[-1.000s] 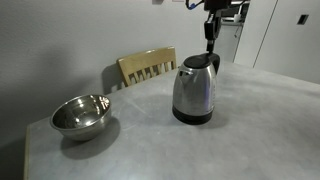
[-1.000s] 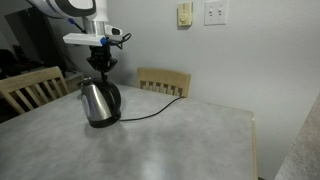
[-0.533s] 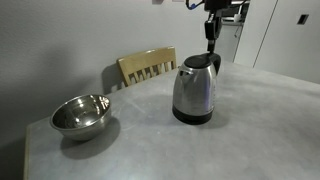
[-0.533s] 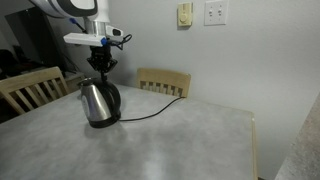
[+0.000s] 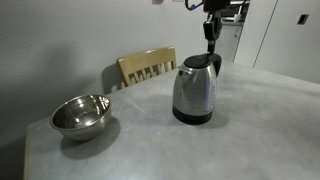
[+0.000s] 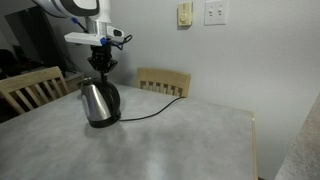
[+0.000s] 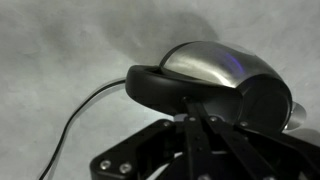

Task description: Open the lid of the electric kettle.

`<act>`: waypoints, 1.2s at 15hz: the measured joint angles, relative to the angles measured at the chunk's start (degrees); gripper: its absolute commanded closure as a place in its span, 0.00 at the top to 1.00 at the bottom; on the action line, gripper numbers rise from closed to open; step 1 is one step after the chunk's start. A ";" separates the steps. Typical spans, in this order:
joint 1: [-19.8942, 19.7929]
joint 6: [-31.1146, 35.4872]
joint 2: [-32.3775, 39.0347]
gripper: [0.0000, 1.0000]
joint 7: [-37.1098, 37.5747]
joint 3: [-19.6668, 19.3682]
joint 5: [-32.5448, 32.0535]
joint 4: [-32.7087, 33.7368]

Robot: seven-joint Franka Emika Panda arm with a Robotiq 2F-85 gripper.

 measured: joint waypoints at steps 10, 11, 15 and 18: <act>-0.09 -3.70 2.50 0.00 1.46 0.00 -0.02 3.53; -0.12 -4.22 2.80 0.00 1.48 0.00 0.00 4.08; -0.13 -5.59 3.48 0.00 1.58 0.02 0.00 5.15; -0.13 -5.79 3.72 0.00 1.58 0.06 0.00 5.55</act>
